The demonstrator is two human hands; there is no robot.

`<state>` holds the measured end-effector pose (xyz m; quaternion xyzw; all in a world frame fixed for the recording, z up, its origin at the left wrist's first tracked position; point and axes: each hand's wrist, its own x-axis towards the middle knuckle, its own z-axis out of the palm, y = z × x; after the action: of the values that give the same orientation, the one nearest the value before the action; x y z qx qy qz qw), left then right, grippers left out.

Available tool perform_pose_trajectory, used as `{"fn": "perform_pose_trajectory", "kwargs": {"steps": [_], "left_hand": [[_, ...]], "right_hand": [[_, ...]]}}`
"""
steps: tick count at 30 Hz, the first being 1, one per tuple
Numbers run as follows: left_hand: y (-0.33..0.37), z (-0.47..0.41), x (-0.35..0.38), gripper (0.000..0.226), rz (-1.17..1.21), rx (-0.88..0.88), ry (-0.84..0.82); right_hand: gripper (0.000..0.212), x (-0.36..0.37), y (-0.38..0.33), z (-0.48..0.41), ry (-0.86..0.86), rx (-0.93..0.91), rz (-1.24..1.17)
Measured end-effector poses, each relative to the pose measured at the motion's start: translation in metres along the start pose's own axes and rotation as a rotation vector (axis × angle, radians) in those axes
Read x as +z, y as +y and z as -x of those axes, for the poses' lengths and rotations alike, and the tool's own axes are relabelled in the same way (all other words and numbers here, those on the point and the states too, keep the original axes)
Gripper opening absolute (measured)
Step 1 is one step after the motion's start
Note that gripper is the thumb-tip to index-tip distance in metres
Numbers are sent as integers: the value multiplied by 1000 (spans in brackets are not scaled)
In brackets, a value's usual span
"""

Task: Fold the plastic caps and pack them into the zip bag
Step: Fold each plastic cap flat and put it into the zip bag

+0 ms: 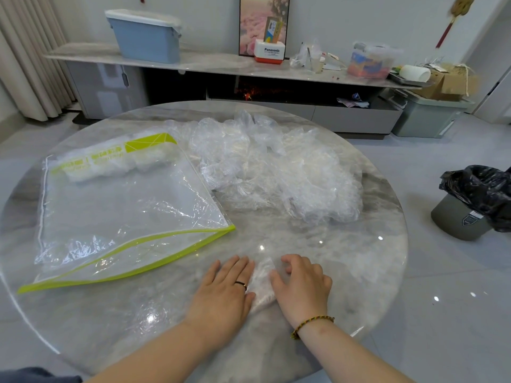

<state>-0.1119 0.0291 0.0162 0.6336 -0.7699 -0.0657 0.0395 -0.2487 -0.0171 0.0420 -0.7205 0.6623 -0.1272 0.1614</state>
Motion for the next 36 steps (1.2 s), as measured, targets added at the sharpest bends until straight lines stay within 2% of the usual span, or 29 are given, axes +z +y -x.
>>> {"fn": "perform_pose_trajectory", "kwargs": {"steps": [3, 8, 10, 14, 15, 18, 21, 23, 25, 27, 29, 32, 36], "left_hand": [[-1, -3, -5, 53, 50, -23, -19], [-6, -12, -20, 51, 181, -127, 143], [-9, -15, -23, 48, 349, -249, 67], [-13, -18, -21, 40, 389, -372, -17], [-13, -18, -21, 39, 372, -372, -39], [-10, -18, -24, 32, 406, -379, -82], [-9, -14, -30, 9, 516, -385, -40], [-11, -15, -30, 28, 726, -403, 28], [-12, -14, -34, 38, 1019, -462, 130], [-13, -15, -38, 37, 1230, -522, 207], [-11, -14, -42, 34, 1373, -559, 218], [-10, -10, -43, 24, 1453, -544, 188], [-8, -4, -48, 27, 1427, -514, 145]], "right_hand": [[32, -4, 3, -4, -5, -19, 55], [22, -4, 1, -5, -22, -64, 35], [20, -4, 0, -4, -42, -80, 30], [14, -2, -2, 0, -76, -125, -20], [9, -1, -3, 0, -72, -138, -53], [31, 2, -7, 2, -68, -156, -293], [26, 1, -10, 3, -96, -62, -637], [19, -1, -11, 2, -108, 25, -775], [25, -1, -12, 0, -107, 128, -902], [33, -1, -13, -1, -130, 252, -1095], [25, -2, -16, -1, -235, 279, -1251], [3, -3, -23, 3, -359, 167, -1260], [28, 0, -39, 0, -206, 207, -1075]]}}
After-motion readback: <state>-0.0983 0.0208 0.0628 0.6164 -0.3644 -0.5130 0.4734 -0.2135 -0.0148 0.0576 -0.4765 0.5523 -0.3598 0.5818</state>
